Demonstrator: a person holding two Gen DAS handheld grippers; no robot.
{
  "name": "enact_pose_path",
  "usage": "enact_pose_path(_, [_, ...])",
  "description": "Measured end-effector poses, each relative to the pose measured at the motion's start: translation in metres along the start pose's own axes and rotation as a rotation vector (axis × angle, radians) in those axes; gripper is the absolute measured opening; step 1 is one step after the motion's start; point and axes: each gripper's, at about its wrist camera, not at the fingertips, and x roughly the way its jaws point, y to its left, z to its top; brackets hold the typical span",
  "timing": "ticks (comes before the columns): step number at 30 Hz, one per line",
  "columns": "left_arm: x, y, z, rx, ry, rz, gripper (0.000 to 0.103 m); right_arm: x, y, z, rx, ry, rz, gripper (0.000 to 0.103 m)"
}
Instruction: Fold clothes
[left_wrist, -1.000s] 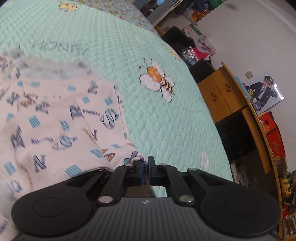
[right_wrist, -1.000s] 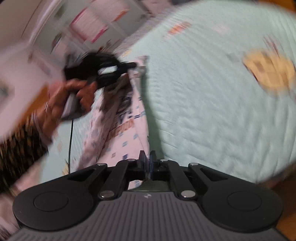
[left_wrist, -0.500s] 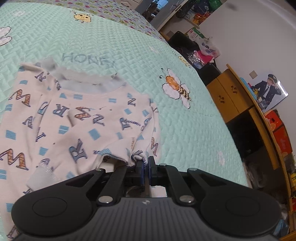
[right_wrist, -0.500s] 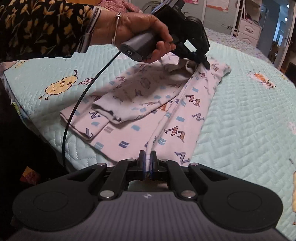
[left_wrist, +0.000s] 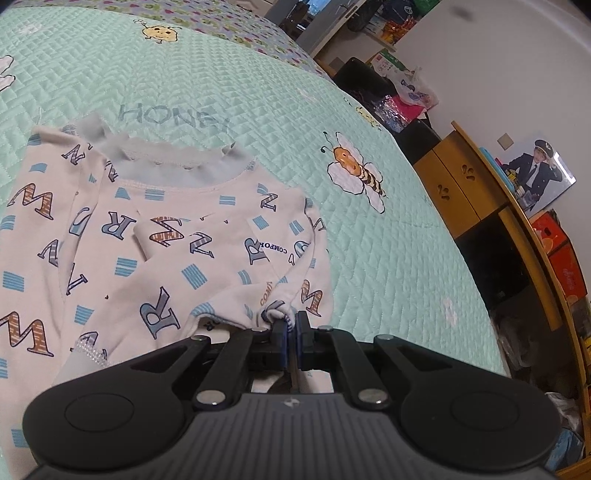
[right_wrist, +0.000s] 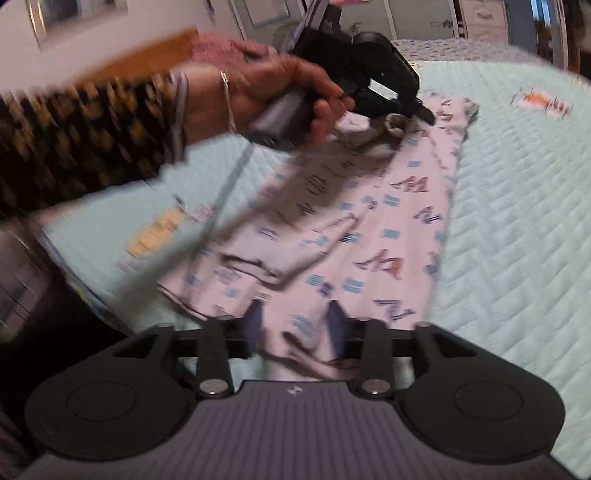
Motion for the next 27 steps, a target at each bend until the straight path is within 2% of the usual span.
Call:
enact_pose_path(6, [0.004,0.002,0.0,0.007,0.008,-0.011,0.003,-0.035,-0.026,-0.008,0.161,-0.068,0.072,0.049])
enact_pose_path(10, [0.0,0.009,-0.001,-0.037,0.01,-0.031,0.003,-0.014,-0.041,-0.003,0.287,-0.023,0.103,0.049])
enact_pose_path(13, [-0.005,0.01,-0.002,-0.071,0.025,-0.04,0.007,0.002,-0.051,0.0,0.381,0.011,0.125,0.048])
enact_pose_path(16, [-0.018,0.011,-0.006,-0.113,0.017,-0.089,0.034,0.007,-0.059,-0.003,0.424,0.0,0.155,0.045])
enact_pose_path(18, [-0.03,0.011,-0.009,-0.139,-0.003,-0.124,0.056,0.003,-0.059,0.001,0.431,0.008,0.153,0.045])
enact_pose_path(20, [-0.043,0.013,-0.012,-0.176,-0.019,-0.133,0.06,-0.002,-0.059,0.005,0.436,0.0,0.154,0.046])
enact_pose_path(24, [-0.075,0.026,-0.025,-0.284,-0.082,-0.206,0.064,-0.014,-0.061,0.01,0.443,-0.086,0.188,0.049])
enact_pose_path(26, [-0.092,0.034,-0.034,-0.335,-0.119,-0.238,0.064,-0.005,-0.067,0.005,0.468,-0.059,0.163,0.052])
enact_pose_path(27, [-0.1,0.038,-0.039,-0.355,-0.135,-0.238,0.064,0.001,-0.071,0.002,0.475,-0.033,0.143,0.05])
